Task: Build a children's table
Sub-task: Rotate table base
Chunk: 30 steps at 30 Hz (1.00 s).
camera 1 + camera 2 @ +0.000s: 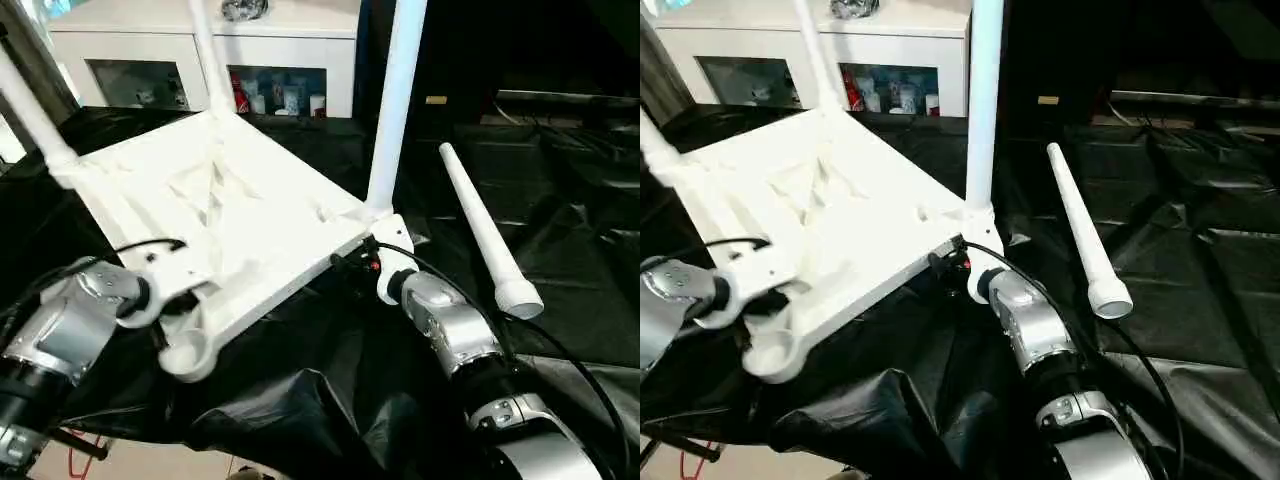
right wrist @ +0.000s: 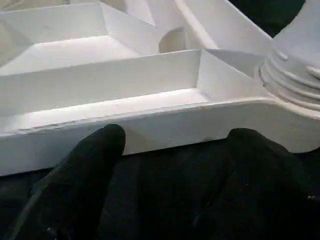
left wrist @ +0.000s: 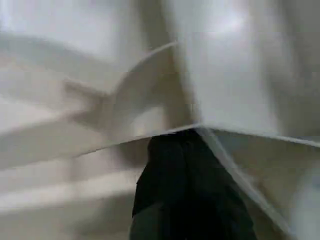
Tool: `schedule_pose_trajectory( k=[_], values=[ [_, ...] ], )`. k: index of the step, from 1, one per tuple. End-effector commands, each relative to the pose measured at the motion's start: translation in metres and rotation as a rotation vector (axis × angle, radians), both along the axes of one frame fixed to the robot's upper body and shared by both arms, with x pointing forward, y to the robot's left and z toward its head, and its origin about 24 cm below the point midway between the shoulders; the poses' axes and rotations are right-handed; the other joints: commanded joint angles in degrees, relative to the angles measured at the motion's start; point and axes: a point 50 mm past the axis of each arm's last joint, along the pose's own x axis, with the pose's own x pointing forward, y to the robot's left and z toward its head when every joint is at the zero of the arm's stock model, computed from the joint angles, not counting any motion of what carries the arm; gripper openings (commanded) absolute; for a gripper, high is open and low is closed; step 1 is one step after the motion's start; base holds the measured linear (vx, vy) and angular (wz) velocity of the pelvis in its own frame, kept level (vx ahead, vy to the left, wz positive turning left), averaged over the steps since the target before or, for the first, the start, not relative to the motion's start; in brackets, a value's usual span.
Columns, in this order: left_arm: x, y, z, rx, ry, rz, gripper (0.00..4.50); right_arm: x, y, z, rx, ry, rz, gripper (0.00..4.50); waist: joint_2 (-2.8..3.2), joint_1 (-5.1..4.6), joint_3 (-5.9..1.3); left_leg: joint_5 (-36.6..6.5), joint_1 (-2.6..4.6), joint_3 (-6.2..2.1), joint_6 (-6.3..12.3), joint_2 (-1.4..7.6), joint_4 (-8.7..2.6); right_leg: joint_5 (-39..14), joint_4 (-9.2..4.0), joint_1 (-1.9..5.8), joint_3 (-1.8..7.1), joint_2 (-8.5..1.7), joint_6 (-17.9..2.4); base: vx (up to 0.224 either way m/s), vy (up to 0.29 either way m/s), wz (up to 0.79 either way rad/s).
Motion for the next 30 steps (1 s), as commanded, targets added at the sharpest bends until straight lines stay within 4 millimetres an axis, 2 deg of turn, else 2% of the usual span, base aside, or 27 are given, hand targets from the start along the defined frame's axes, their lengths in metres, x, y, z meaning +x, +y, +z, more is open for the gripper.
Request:
schedule_pose_trajectory(
  k=[1, 4, 8, 11, 12, 14, 18, 19, 21, 22, 23, 24, 25, 26, 28, 29, 30],
  values=[
    [-0.01, -0.022, -0.007, -0.087, 0.09, -0.121, 0.06, 0.003, 0.014, 0.011, 0.019, -0.042, 0.06, 3.88, 0.66, 0.03, -3.98, -16.1, 0.85, -0.67, -0.94, 1.61, -4.44, -11.1, -3.8, 2.95, 3.12, -3.11, -12.9, 0.0, 0.0, 0.0],
    [-0.012, -0.042, -0.001, -0.178, 0.109, -0.205, 0.06, 0.003, 0.016, 0.011, 0.019, -0.045, 0.08, 3.88, 0.49, -0.23, -4.07, -14.6, 0.73, -0.57, -0.67, 1.6, -4.32, -9.7, -3.73, 3.09, 3.17, -3.13, -13.3, 0.0, 0.0, 0.0],
    [-0.012, -0.052, 0.003, -0.209, 0.113, -0.245, 0.06, 0.003, 0.017, 0.01, 0.018, -0.046, 0.093, 3.88, 0.36, -0.47, -4.17, -13.2, 0.48, -0.52, 0.12, 1.5, -4.18, -8.6, -3.61, 3.4, 3.14, -3.12, -13.6, 0.0, 0.0, 0.0],
    [-0.009, -0.072, 0.01, -0.286, 0.097, -0.33, 0.06, 0.002, 0.019, 0.009, 0.011, -0.05, 0.101, 3.88, 0.35, -0.45, -4.15, -12.7, 0.63, -0.38, 0.41, 1.45, -4.07, -9.0, -3.75, 3.33, 3.17, -3.03, -13.7, 0.0, 0.0, 0.0],
    [-0.006, -0.077, 0.011, -0.295, 0.075, -0.334, 0.06, 0.002, 0.019, 0.009, 0.008, -0.052, 0.097, 3.88, 0.72, -0.45, -4.13, -12.8, 0.64, -0.38, 0.35, 1.44, -4.03, -9.1, -3.8, 3.3, 3.17, -3.01, -13.7, 0.0, 0.0, 0.0],
    [0.006, -0.08, 0.012, -0.288, 0.002, -0.315, 0.06, 0.004, 0.017, 0.009, 0.002, -0.057, 0.077, 3.88, 0.62, -0.37, -4.19, -13.6, 0.87, -0.35, 0.12, 1.39, -4.02, -9.3, -3.85, 3.17, 3.1, -2.83, -13.4, 0.0, 0.0, 0.0],
    [0.028, -0.08, 0.014, -0.256, -0.147, -0.242, 0.06, 0.006, 0.01, 0.009, -0.008, -0.06, 0.037, 3.88, 0.4, -0.34, -4.4, -13.1, 0.56, -0.55, 0.03, 1.41, -4.0, -8.1, -3.7, 3.61, 3.06, -2.95, -13.0, 0.0, 0.0, 0.0],
    [0.028, -0.08, 0.014, -0.256, -0.147, -0.242, 0.06, 0.006, 0.01, 0.009, -0.008, -0.06, 0.037, 3.88, 0.47, -0.39, -4.35, -13.0, 0.54, -0.5, 0.27, 1.31, -3.98, -8.0, -3.84, 3.51, 3.02, -2.79, -12.9, 0.0, 0.0, 0.0],
    [0.044, -0.083, 0.019, -0.25, -0.257, -0.183, 0.06, 0.007, 0.0, 0.01, -0.012, -0.062, 0.0, 3.88, 0.37, -0.23, -4.44, -12.5, 0.68, -0.36, 0.57, 1.22, -3.75, -7.3, -3.9, 3.48, 3.03, -2.74, -12.9, 0.0, 0.0, 0.0],
    [0.049, -0.085, 0.02, -0.257, -0.286, -0.165, 0.06, 0.007, -0.003, 0.01, -0.013, -0.064, -0.014, 3.88, 0.35, -0.08, -4.59, -11.6, 0.57, -0.47, 0.57, 1.31, -3.73, -6.3, -3.64, 3.73, 3.03, -2.92, -13.0, 0.0, 0.0, 0.0],
    [0.05, -0.087, 0.021, -0.259, -0.295, -0.163, 0.06, 0.008, -0.007, 0.01, -0.014, -0.067, -0.027, 3.88, 0.82, -0.05, -4.48, -11.7, 0.61, -0.48, 0.57, 1.29, -3.77, -6.5, -3.78, 3.63, 2.97, -2.78, -12.9, 0.0, 0.0, 0.0],
    [0.05, -0.088, 0.02, -0.259, -0.295, -0.168, 0.06, 0.008, -0.009, 0.011, -0.015, -0.07, -0.032, 3.88, 0.61, -0.02, -4.65, -11.4, 0.56, -0.53, 0.54, 1.35, -3.7, -5.8, -3.61, 3.79, 2.96, -2.91, -12.9, 0.0, 0.0, 0.0],
    [0.05, -0.088, 0.02, -0.258, -0.291, -0.173, 0.06, 0.008, -0.01, 0.011, -0.017, -0.072, -0.036, 3.88, 0.48, -0.06, -4.62, -11.3, 0.44, -0.52, 0.67, 1.35, -3.74, -5.5, -3.63, 3.82, 2.94, -2.89, -13.0, 0.0, 0.0, 0.0],
    [0.044, -0.09, 0.018, -0.275, -0.259, -0.202, 0.06, 0.007, -0.02, 0.016, -0.029, -0.097, -0.07, 3.88, 1.09, 0.01, -4.63, -11.3, 0.6, -0.55, 0.74, 1.42, -3.68, -4.5, -3.58, 3.68, 2.9, -2.87, -13.4, 0.0, 0.0, 0.0],
    [0.038, -0.091, 0.018, -0.31, -0.234, -0.216, 0.06, 0.006, -0.03, 0.023, -0.041, -0.123, -0.104, 3.88, 0.58, 0.15, -4.7, -9.6, 0.55, -0.48, 1.21, 1.52, -3.65, -2.5, -3.35, 3.92, 3.0, -2.8, -13.4, 0.0, 0.0, 0.0],
    [0.036, -0.091, 0.019, -0.337, -0.228, -0.213, 0.06, 0.005, -0.034, 0.025, -0.042, -0.129, -0.118, 3.88, 0.61, 0.2, -4.78, -9.0, 0.49, -0.43, 1.48, 1.46, -3.56, -2.1, -3.26, 3.9, 2.98, -2.85, -13.6, 0.0, 0.0, 0.0],
    [0.028, -0.092, 0.023, -0.436, -0.214, -0.181, 0.06, 0.003, -0.045, 0.032, -0.049, -0.15, -0.162, 3.88, 0.72, 0.25, -4.72, -8.4, 0.47, -0.37, 1.56, 1.57, -3.57, -1.4, -3.06, 4.05, 3.04, -2.88, -13.9, 0.0, 0.0, 0.0]
  ],
)
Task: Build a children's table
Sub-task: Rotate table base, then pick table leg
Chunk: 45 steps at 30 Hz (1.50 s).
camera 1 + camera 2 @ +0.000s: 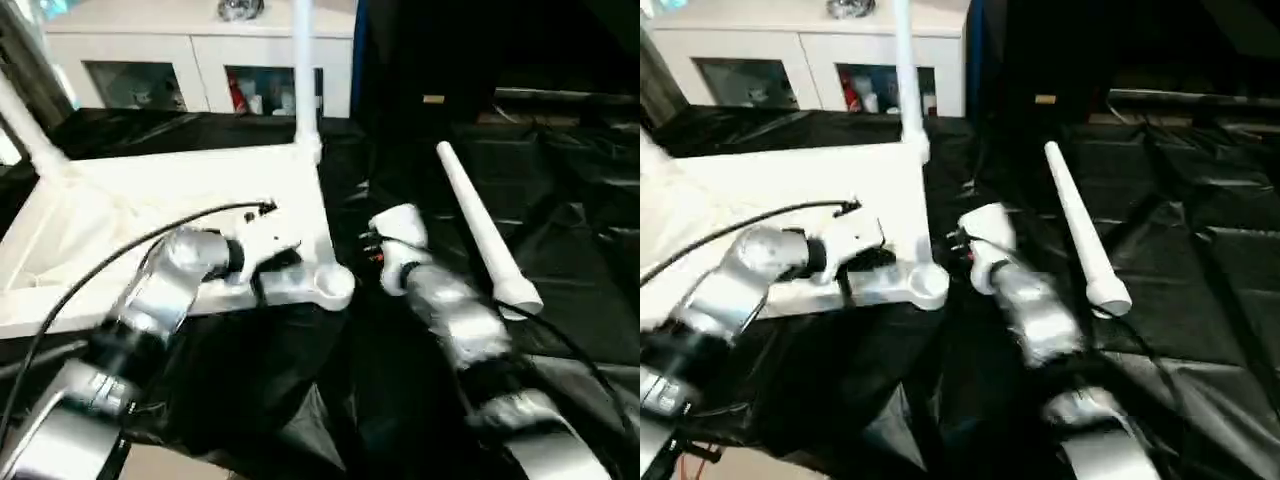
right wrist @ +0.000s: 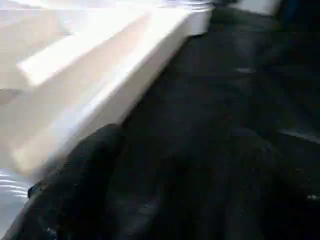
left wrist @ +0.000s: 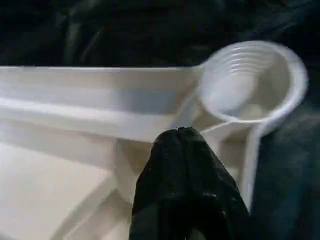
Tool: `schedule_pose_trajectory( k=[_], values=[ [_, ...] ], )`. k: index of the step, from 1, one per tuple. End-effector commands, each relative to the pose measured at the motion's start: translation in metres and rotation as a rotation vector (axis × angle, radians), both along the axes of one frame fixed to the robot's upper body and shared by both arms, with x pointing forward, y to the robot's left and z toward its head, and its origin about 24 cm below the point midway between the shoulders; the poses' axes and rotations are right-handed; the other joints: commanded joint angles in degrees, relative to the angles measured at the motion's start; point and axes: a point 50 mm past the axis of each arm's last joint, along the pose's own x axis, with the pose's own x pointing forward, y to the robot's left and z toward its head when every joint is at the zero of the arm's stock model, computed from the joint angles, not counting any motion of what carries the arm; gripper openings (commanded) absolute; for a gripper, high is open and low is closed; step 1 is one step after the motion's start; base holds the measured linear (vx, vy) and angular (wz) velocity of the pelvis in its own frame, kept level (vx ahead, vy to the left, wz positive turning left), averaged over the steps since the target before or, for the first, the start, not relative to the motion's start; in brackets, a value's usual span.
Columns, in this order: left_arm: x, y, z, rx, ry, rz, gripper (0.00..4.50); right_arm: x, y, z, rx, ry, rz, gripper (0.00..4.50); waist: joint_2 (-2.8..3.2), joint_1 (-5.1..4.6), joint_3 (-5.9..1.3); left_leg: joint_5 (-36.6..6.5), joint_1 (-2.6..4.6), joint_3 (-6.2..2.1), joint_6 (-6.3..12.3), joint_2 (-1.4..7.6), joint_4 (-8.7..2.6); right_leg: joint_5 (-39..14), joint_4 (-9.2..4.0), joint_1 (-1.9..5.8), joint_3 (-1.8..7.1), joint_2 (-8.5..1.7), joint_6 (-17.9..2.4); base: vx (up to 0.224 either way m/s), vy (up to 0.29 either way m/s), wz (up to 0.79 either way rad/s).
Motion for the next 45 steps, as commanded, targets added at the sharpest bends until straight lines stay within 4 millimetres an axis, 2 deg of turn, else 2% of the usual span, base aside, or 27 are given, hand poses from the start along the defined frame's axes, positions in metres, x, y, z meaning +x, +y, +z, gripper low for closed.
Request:
schedule_pose_trajectory(
  k=[1, 2, 3, 4, 5, 7, 9, 10, 11, 13, 14, 15, 16, 17, 18, 19, 21, 22, 23, 24, 27, 28, 30, 32, 34, 37, 45],
  values=[
    [-0.005, -0.002, 0.01, -0.153, 0.014, 0.036, 0.06, 0.0, -0.016, 0.015, -0.001, -0.037, -0.077, 3.88, 0.44, 0.32, -4.68, -8.7, 0.6, -0.29, 1.89, 1.52, -3.43, -2.3, -3.11, 3.74, 2.96, -2.78, -14.0, 0.0, 0.0, 0.0],
    [0.0, -0.002, 0.015, -0.292, -0.022, 0.161, 0.06, 0.0, -0.022, 0.02, -0.024, -0.039, -0.099, 3.88, 0.38, 0.33, -4.54, -10.2, 0.69, -0.2, 1.9, 1.35, -3.46, -4.7, -3.55, 3.55, 2.86, -2.69, -13.8, 0.0, 0.0, 0.0],
    [0.001, -0.001, 0.016, -0.31, -0.027, 0.18, 0.06, 0.0, -0.023, 0.021, -0.027, -0.039, -0.101, 3.88, 0.38, 0.33, -4.54, -10.2, 0.69, -0.2, 1.9, 1.35, -3.46, -4.7, -3.55, 3.55, 2.86, -2.69, -13.8, 0.0, 0.0, 0.0],
    [0.007, 0.002, 0.018, -0.445, -0.053, 0.352, 0.06, 0.001, -0.028, 0.026, -0.042, -0.029, -0.11, 3.88, 0.13, 0.3, -4.15, -13.2, 0.87, -0.01, 1.42, 1.29, -3.27, -8.4, -4.13, 3.59, 2.74, -2.49, -14.0, 0.0, 0.0, 0.0],
    [0.008, 0.004, 0.018, -0.493, -0.055, 0.434, 0.35, 0.001, -0.03, 0.03, -0.018, -0.013, -0.1, 4.14, 0.03, 0.37, -4.12, -14.3, 0.96, -0.04, 1.45, 1.25, -3.24, -10.7, -4.44, 3.51, 2.7, -2.6, -13.5, 0.0, 0.0, 0.0],
    [0.0, 0.001, 0.012, -0.515, -0.006, 0.435, 0.43, 0.01, -0.045, 0.038, -0.028, 0.01, -0.186, 4.2, -0.79, 0.01, -3.85, -15.7, 0.48, -0.34, 1.38, 1.07, -3.58, -18.9, -5.04, 3.68, 2.44, -2.68, -9.9, 0.0, 0.0, 0.0],
    [-0.003, -0.001, 0.011, -0.5, 0.002, 0.415, 0.63, 0.012, -0.049, 0.04, -0.047, 0.009, -0.202, 4.38, -0.53, -0.09, -3.81, -16.0, 0.63, -0.52, 1.1, 1.15, -3.71, -20.9, -5.22, 3.34, 2.45, -2.59, -8.6, 0.0, 0.0, 0.0],
    [-0.007, -0.005, 0.01, -0.465, -0.01, 0.372, 0.78, 0.016, -0.056, 0.043, -0.074, 0.002, -0.225, 4.46, -1.02, -0.08, -3.89, -15.6, 0.86, -0.43, 1.0, 1.17, -3.57, -21.5, -5.29, 2.99, 2.59, -2.7, -7.9, 0.0, 0.0, 0.0],
    [-0.01, -0.008, 0.01, -0.447, -0.01, 0.339, 0.87, 0.02, -0.063, 0.046, -0.081, 0.002, -0.254, 4.5, -1.14, -0.22, -3.79, -15.4, 0.7, -0.27, 1.14, 1.04, -3.58, -22.0, -5.5, 2.94, 2.6, -2.52, -7.6, 0.0, 0.0, 0.0],
    [-0.013, -0.011, 0.011, -0.436, -0.011, 0.31, 0.89, 0.024, -0.069, 0.049, -0.08, 0.009, -0.283, 4.5, -0.86, -0.13, -3.99, -14.7, 0.89, -0.29, 1.1, 1.21, -3.49, -20.9, -5.33, 2.75, 2.67, -2.66, -7.7, 0.0, 0.0, 0.0],
    [-0.018, -0.014, 0.011, -0.399, -0.013, 0.276, 0.95, 0.029, -0.078, 0.052, -0.081, 0.031, -0.322, 4.5, -1.42, -0.19, -3.98, -13.9, 0.65, -0.13, 1.41, 1.09, -3.44, -19.5, -5.33, 2.84, 2.66, -2.46, -7.9, 0.0, 0.0, 0.0],
    [-0.019, -0.014, 0.011, -0.392, -0.012, 0.274, 0.95, 0.03, -0.081, 0.052, -0.083, 0.037, -0.331, 4.5, -1.1, 0.0, -4.19, -13.6, 0.81, -0.36, 1.28, 1.29, -3.41, -18.6, -4.88, 2.85, 2.67, -2.7, -8.5, 0.0, 0.0, 0.0],
    [-0.024, -0.014, 0.011, -0.368, -0.001, 0.279, 1.25, 0.035, -0.093, 0.056, -0.098, 0.069, -0.38, 4.5, -1.14, -0.08, -4.13, -11.9, 0.47, -0.29, 1.62, 1.27, -3.38, -15.7, -4.61, 3.09, 2.63, -2.58, -9.5, 0.0, 0.0, 0.0],
    [-0.025, -0.014, 0.011, -0.367, 0.0, 0.281, 1.25, 0.036, -0.094, 0.056, -0.099, 0.071, -0.384, 4.5, -1.1, -0.1, -4.25, -11.5, 0.66, -0.2, 1.55, 1.33, -3.22, -14.5, -4.36, 3.02, 2.67, -2.6, -10.1, 0.0, 0.0, 0.0],
    [-0.027, -0.012, 0.011, -0.35, -0.01, 0.289, 1.3, 0.039, -0.101, 0.059, -0.096, 0.094, -0.412, 4.5, -1.43, -0.07, -4.24, -10.6, 0.47, -0.06, 1.99, 1.17, -3.05, -13.0, -4.32, 3.16, 2.7, -2.52, -10.5, 0.0, 0.0, 0.0],
    [-0.03, -0.009, 0.013, -0.348, -0.018, 0.302, 1.29, 0.043, -0.107, 0.062, -0.091, 0.122, -0.435, 4.5, -1.42, -0.03, -4.48, -9.2, 0.47, -0.08, 2.53, 1.12, -2.93, -10.7, -3.79, 3.25, 2.67, -2.49, -11.6, 0.0, 0.0, 0.0],
    [-0.032, -0.007, 0.016, -0.348, -0.024, 0.3, 1.54, 0.045, -0.11, 0.064, -0.079, 0.138, -0.428, 4.5, -1.67, 0.03, -4.27, -7.7, 0.16, 0.13, 3.36, 0.98, -2.77, -8.9, -3.84, 3.25, 2.69, -2.37, -11.9, 0.0, 0.0, 0.0],
    [-0.038, -0.006, 0.022, -0.355, -0.019, 0.272, 1.54, 0.047, -0.114, 0.064, -0.073, 0.193, -0.426, 4.5, -2.07, 0.03, -4.49, -5.6, -0.01, 0.15, 4.51, 0.96, -2.55, -6.5, -3.31, 3.41, 2.62, -2.36, -12.8, 0.0, 0.0, 0.0],
    [-0.039, -0.005, 0.025, -0.356, -0.022, 0.263, 1.65, 0.048, -0.115, 0.064, -0.073, 0.215, -0.422, 4.5, -1.91, 0.04, -4.56, -5.1, -0.16, 0.05, 4.81, 0.93, -2.53, -6.1, -3.05, 3.51, 2.52, -2.4, -13.3, 0.0, 0.0, 0.0],
    [-0.044, -0.006, 0.03, -0.371, -0.006, 0.21, 1.74, 0.048, -0.118, 0.062, -0.081, 0.25, -0.429, 4.5, -2.39, 0.01, -4.3, -4.7, -0.19, 0.23, 5.54, 0.97, -2.47, -5.9, -3.33, 3.23, 2.53, -2.3, -13.7, 0.0, 0.0, 0.0],
    [-0.051, -0.007, 0.036, -0.376, 0.022, 0.146, 2.04, 0.048, -0.121, 0.061, -0.095, 0.279, -0.437, 4.5, -2.33, 0.23, -3.85, -7.3, 0.01, 0.28, 4.56, 1.17, -2.59, -9.3, -3.58, 2.9, 2.54, -2.43, -13.6, 0.0, 0.0, 0.0],
    [-0.058, -0.006, 0.039, -0.318, 0.008, 0.067, 2.04, 0.046, -0.12, 0.054, -0.111, 0.358, -0.419, 4.5, -2.57, 0.26, -3.86, -7.6, 0.03, 0.12, 4.17, 1.24, -2.7, -9.7, -3.46, 3.01, 2.47, -2.42, -13.5, 0.0, 0.0, 0.0],
    [-0.064, -0.005, 0.041, -0.261, -0.007, 0.0, 2.17, 0.043, -0.121, 0.049, -0.149, 0.439, -0.405, 4.5, -2.44, 0.24, -3.74, -8.1, 0.04, 0.02, 3.78, 1.28, -2.73, -10.1, -3.35, 2.91, 2.45, -2.38, -13.5, 0.0, 0.0, 0.0],
    [-0.065, -0.004, 0.044, -0.239, -0.02, -0.014, 2.26, 0.041, -0.122, 0.045, -0.19, 0.503, -0.411, 4.5, -2.7, 0.22, -3.43, -10.0, 0.11, 0.2, 2.34, 1.42, -2.79, -12.2, -3.44, 2.79, 2.59, -2.45, -13.4, 0.0, 0.0, 0.0],
    [-0.066, -0.005, 0.046, -0.235, -0.023, -0.022, 2.5, 0.04, -0.123, 0.043, -0.188, 0.525, -0.419, 4.5, -2.63, 0.4, -3.35, -10.8, 0.2, 0.23, 1.36, 1.47, -2.83, -13.4, -3.54, 2.68, 2.71, -2.58, -13.1, 0.0, 0.0, 0.0],
    [-0.069, -0.005, 0.048, -0.2, -0.011, -0.052, 2.74, 0.035, -0.124, 0.035, -0.179, 0.58, -0.405, 4.5, -2.77, 0.63, -3.23, -12.2, 0.13, 0.19, 0.46, 1.48, -2.9, -14.5, -3.52, 2.64, 2.77, -2.63, -12.5, 0.0, 0.0, 0.0],
    [-0.074, -0.006, 0.053, -0.169, -0.01, -0.099, 3.36, 0.028, -0.13, 0.024, -0.189, 0.653, -0.424, 3.74, -2.76, 1.12, -3.53, -11.3, 0.03, 0.18, -0.3, 1.47, -2.73, -12.9, -3.12, 2.75, 2.79, -2.62, -12.9, 0.0, 0.0, 0.0]
  ],
)
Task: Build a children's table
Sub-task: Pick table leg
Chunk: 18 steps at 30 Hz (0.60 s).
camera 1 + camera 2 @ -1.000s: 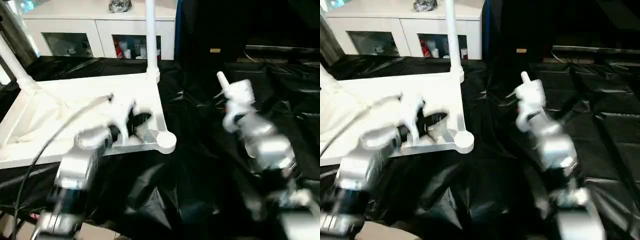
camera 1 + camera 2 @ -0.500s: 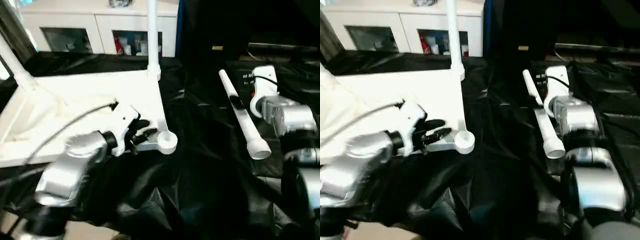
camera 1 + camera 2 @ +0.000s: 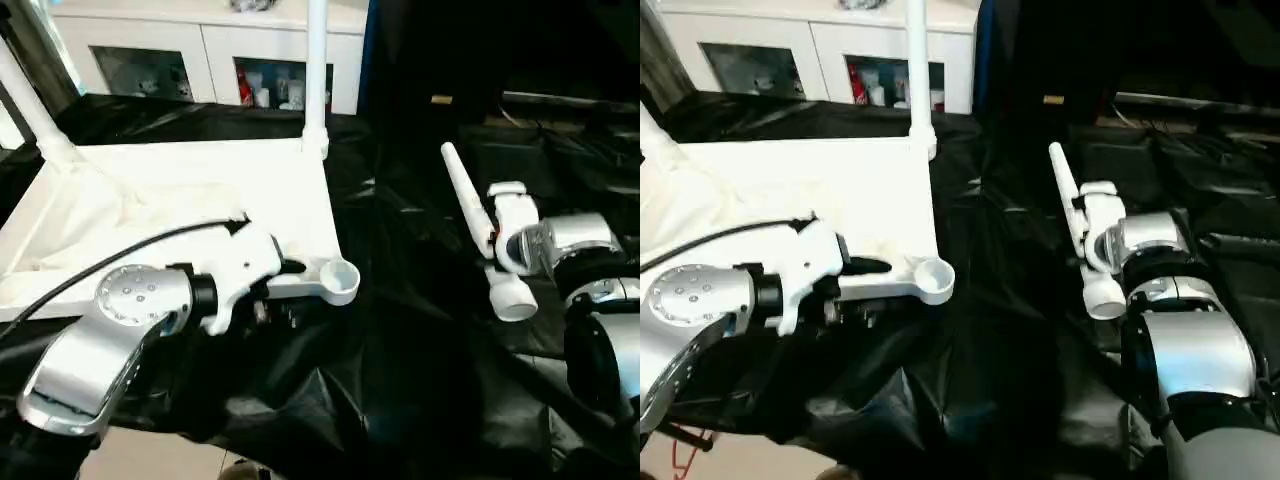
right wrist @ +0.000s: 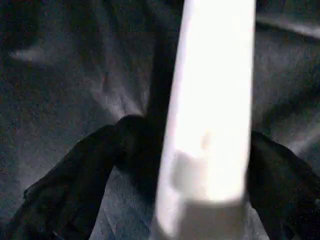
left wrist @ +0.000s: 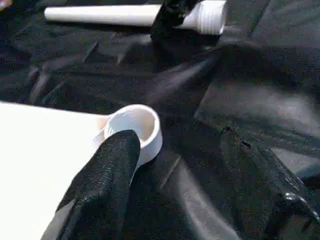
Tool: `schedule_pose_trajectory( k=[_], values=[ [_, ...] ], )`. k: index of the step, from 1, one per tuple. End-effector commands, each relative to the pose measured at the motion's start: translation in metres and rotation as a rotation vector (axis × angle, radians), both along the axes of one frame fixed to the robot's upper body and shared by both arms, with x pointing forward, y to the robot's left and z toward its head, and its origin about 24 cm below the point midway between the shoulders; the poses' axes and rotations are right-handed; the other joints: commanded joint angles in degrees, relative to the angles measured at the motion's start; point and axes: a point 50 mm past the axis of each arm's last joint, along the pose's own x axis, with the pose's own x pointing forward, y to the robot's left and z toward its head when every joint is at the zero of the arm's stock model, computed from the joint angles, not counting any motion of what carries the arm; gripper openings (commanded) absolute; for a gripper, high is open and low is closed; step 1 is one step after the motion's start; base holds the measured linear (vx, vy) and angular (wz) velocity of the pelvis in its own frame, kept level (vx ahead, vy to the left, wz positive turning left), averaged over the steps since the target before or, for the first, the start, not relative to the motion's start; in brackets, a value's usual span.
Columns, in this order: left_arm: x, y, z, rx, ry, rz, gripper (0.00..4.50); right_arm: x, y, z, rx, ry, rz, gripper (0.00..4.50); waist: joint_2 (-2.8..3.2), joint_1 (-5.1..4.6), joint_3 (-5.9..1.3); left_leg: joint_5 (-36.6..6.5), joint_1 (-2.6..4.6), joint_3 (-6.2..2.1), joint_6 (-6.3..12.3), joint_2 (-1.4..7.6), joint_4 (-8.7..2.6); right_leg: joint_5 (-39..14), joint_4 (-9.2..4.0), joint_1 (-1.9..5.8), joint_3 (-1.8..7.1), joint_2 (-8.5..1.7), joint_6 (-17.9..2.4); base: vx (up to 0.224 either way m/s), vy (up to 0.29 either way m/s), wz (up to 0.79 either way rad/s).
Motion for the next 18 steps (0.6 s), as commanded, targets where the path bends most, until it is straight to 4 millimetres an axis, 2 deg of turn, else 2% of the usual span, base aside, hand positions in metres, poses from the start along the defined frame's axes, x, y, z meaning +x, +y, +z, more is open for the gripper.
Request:
schedule_pose_trajectory(
  k=[1, 5, 7, 12, 18],
  values=[
    [0.0001, -0.0025, 0.0078, 0.011, -0.023, -0.027, 3.36, -0.0003, -0.0063, 0.0046, -0.021, 0.01, -0.014, 3.74, -0.82, 0.15, -4.17, -11.5, 0.5, 0.15, -0.33, 1.35, -3.46, -13.1, -3.95, 3.26, 2.73, -2.51, -13.1, 0.0, 0.0, 0.0],
    [0.0003, -0.0029, 0.0103, 0.011, -0.022, -0.034, 3.82, -0.001, -0.0087, 0.0045, -0.027, 0.015, -0.015, 3.28, -0.82, 0.28, -4.15, -12.3, 0.55, 0.13, -0.63, 1.3, -3.4, -15.0, -4.03, 3.18, 2.73, -2.59, -12.6, 0.0, 0.0, 0.0],
    [0.0008, -0.0033, 0.0106, 0.013, -0.019, -0.035, 3.88, -0.0016, -0.0097, 0.0037, -0.027, 0.017, -0.014, 3.23, -0.84, 0.3, -4.27, -12.0, 0.52, 0.1, -0.71, 1.35, -3.36, -14.9, -3.93, 3.21, 2.72, -2.6, -12.5, 0.0, 0.0, 0.0],
    [0.0028, -0.0045, 0.0118, 0.009, -0.02, -0.033, 4.42, -0.0031, -0.0108, 0.0013, -0.023, 0.027, -0.01, 2.68, -0.85, 0.39, -4.43, -11.1, 0.41, 0.12, -0.52, 1.34, -3.26, -13.4, -3.78, 3.3, 2.69, -2.56, -12.7, 0.0, 0.0, 0.0],
    [0.0074, -0.005, 0.0122, -0.006, -0.018, -0.013, 4.5, -0.0034, -0.0127, 0.0002, -0.008, 0.012, -0.031, 2.14, -0.77, 0.42, -4.42, -11.6, 0.51, 0.11, -0.68, 1.32, -3.24, -13.6, -3.82, 3.23, 2.69, -2.53, -12.9, 0.0, 0.0, 0.0]
  ],
)
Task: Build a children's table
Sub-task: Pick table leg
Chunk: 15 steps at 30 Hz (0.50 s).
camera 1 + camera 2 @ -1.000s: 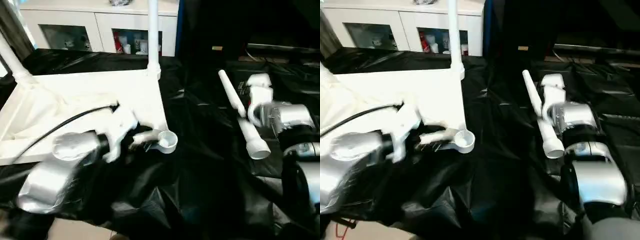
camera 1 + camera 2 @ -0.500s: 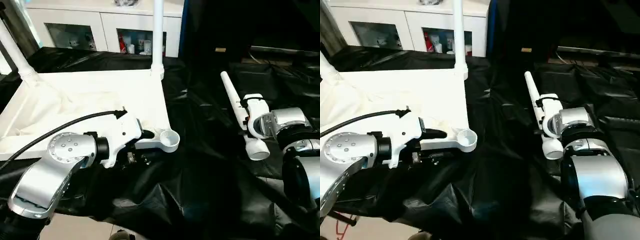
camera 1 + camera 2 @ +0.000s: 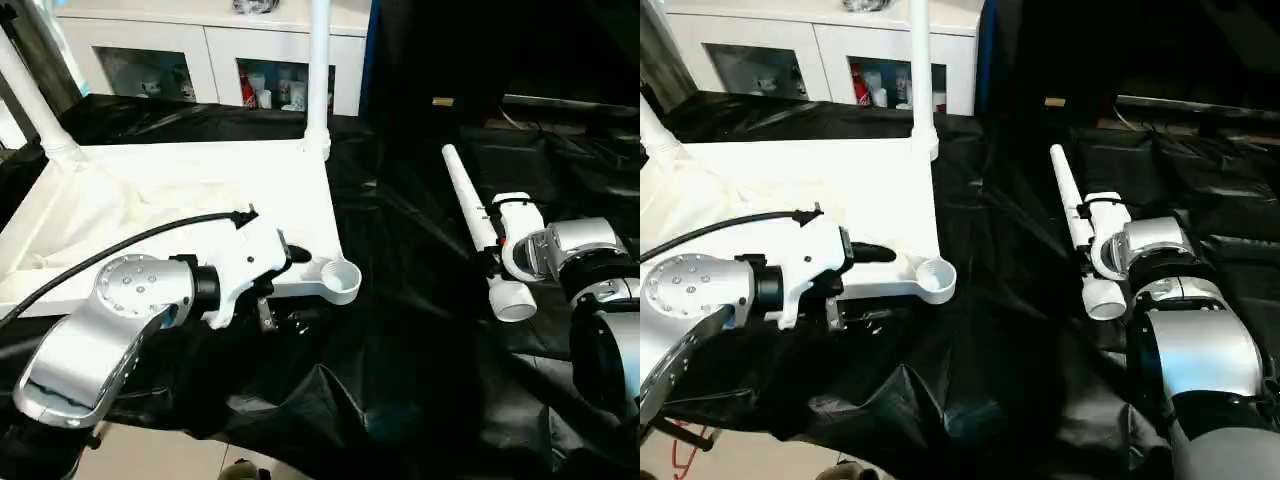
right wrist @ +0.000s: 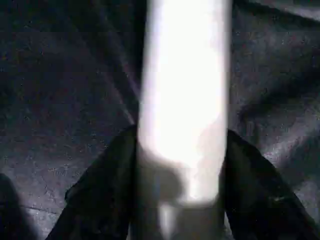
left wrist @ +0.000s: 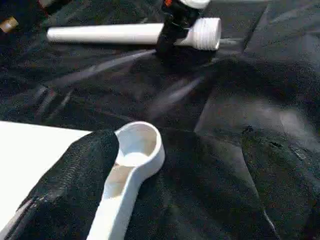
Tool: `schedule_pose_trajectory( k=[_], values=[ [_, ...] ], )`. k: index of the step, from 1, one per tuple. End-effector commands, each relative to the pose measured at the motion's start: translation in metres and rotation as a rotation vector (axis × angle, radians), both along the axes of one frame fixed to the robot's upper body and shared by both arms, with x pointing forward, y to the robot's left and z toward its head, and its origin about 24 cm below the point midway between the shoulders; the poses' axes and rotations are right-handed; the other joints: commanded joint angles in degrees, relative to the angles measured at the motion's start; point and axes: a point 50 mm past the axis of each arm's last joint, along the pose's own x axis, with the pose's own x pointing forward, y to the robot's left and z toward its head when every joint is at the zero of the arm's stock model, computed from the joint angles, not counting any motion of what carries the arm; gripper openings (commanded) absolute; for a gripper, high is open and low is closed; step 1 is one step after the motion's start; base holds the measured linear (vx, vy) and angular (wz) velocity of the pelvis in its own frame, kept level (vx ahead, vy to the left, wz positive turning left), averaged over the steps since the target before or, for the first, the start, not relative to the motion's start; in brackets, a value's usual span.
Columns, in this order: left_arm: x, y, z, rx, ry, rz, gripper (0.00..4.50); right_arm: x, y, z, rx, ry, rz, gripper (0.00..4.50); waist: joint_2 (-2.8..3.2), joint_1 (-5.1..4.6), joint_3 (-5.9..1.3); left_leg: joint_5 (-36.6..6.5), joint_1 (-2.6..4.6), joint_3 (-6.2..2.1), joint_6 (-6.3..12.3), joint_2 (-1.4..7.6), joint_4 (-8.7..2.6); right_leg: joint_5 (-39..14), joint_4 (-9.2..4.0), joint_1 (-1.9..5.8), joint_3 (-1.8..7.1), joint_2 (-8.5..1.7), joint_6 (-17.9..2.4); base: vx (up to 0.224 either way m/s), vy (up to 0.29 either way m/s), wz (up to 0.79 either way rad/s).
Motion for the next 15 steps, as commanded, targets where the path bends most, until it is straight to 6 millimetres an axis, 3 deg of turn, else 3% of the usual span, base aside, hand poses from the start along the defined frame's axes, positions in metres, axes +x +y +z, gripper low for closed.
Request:
schedule_pose_trajectory(
  k=[1, 5, 6, 7, 8, 9, 10, 11, 12, 13, 14, 15],
  values=[
    [0.004, 0.001, -0.003, -0.003, 0.019, 0.021, 4.5, 0.002, -0.004, 0.006, 0.012, -0.018, -0.02, 2.06, -0.28, 0.25, -4.37, -12.0, 0.48, 0.04, -0.85, 1.27, -3.44, -13.7, -3.94, 3.24, 2.66, -2.57, -12.9, 0.0, 0.0, 0.0],
    [0.017, 0.002, -0.001, -0.102, 0.015, 0.116, 4.5, 0.008, 0.0, 0.018, 0.112, -0.087, -0.021, 1.88, -0.3, 0.3, -4.62, -11.0, 0.38, 0.06, -0.54, 1.22, -3.34, -11.1, -3.78, 3.46, 2.66, -2.46, -13.3, 0.0, 0.0, 0.0],
    [0.018, 0.002, 0.0, -0.11, 0.015, 0.121, 4.5, 0.008, 0.0, 0.018, 0.118, -0.09, -0.021, 1.88, 0.04, 0.4, -4.63, -10.8, 0.35, 0.05, -0.56, 1.14, -3.3, -10.4, -3.7, 3.5, 2.65, -2.45, -13.6, 0.0, 0.0, 0.0],
    [0.03, 0.001, 0.004, -0.166, -0.027, 0.204, 4.5, 0.013, 0.007, 0.025, 0.205, -0.164, 0.003, 1.87, 0.22, 0.53, -4.75, -10.4, 0.3, -0.01, -0.14, 1.17, -3.23, -8.8, -3.56, 3.61, 2.59, -2.39, -14.1, 0.0, 0.0, 0.0],
    [0.036, 0.001, 0.006, -0.182, -0.049, 0.246, 4.5, 0.015, 0.012, 0.027, 0.244, -0.197, 0.019, 1.87, 0.03, 0.4, -4.63, -10.8, 0.27, 0.12, 0.12, 1.11, -3.26, -8.9, -3.84, 3.54, 2.6, -2.19, -13.9, 0.0, 0.0, 0.0],
    [0.039, 0.001, 0.007, -0.189, -0.059, 0.264, 4.5, 0.015, 0.013, 0.028, 0.261, -0.213, 0.027, 1.87, 0.51, 0.54, -4.62, -11.8, 0.42, 0.05, 0.37, 1.09, -3.26, -8.9, -4.14, 3.59, 2.58, -2.26, -13.5, 0.0, 0.0, 0.0],
    [0.044, 0.001, 0.008, -0.204, -0.077, 0.302, 4.5, 0.016, 0.017, 0.029, 0.297, -0.243, 0.041, 1.86, 0.31, 0.52, -4.8, -11.5, 0.34, -0.07, 0.48, 1.13, -3.17, -8.4, -3.85, 3.77, 2.57, -2.3, -13.4, 0.0, 0.0, 0.0],
    [0.052, 0.0, 0.014, -0.268, -0.13, 0.344, 4.5, 0.018, 0.029, 0.034, 0.379, -0.358, 0.098, 1.86, 0.92, 0.71, -4.95, -10.6, 0.31, -0.37, 0.67, 1.13, -3.21, -7.7, -3.58, 3.92, 2.47, -2.53, -13.5, 0.0, 0.0, 0.0],
    [0.052, 0.0, 0.014, -0.268, -0.13, 0.344, 4.5, 0.018, 0.029, 0.034, 0.379, -0.358, 0.098, 1.86, 0.53, 0.71, -4.63, -10.7, 0.11, -0.07, 1.37, 0.9, -3.31, -7.8, -4.39, 3.86, 2.49, -2.31, -12.4, 0.0, 0.0, 0.0],
    [0.058, -0.002, 0.016, -0.314, -0.146, 0.367, 4.5, 0.017, 0.039, 0.039, 0.45, -0.468, 0.156, 1.86, 0.6, 0.78, -5.02, -9.1, 0.13, -0.18, 1.89, 0.86, -3.22, -6.2, -4.19, 4.15, 2.45, -2.34, -12.3, 0.0, 0.0, 0.0],
    [0.068, -0.006, 0.021, -0.425, -0.105, 0.413, 4.5, 0.008, 0.056, 0.048, 0.615, -0.608, 0.259, 1.86, 1.57, 1.05, -5.16, -9.3, 0.48, -0.14, 1.85, 0.98, -3.05, -5.6, -3.97, 3.84, 2.55, -2.48, -12.3, 0.0, 0.0, 0.0],
    [0.068, -0.006, 0.021, -0.425, -0.105, 0.413, 4.5, 0.008, 0.056, 0.048, 0.615, -0.608, 0.259, 1.86, 0.92, 1.22, -5.47, -8.4, 0.45, -0.24, 2.85, 1.15, -3.01, -2.8, -3.75, 4.3, 2.61, -2.51, -12.1, 0.0, 0.0, 0.0]
  ],
)
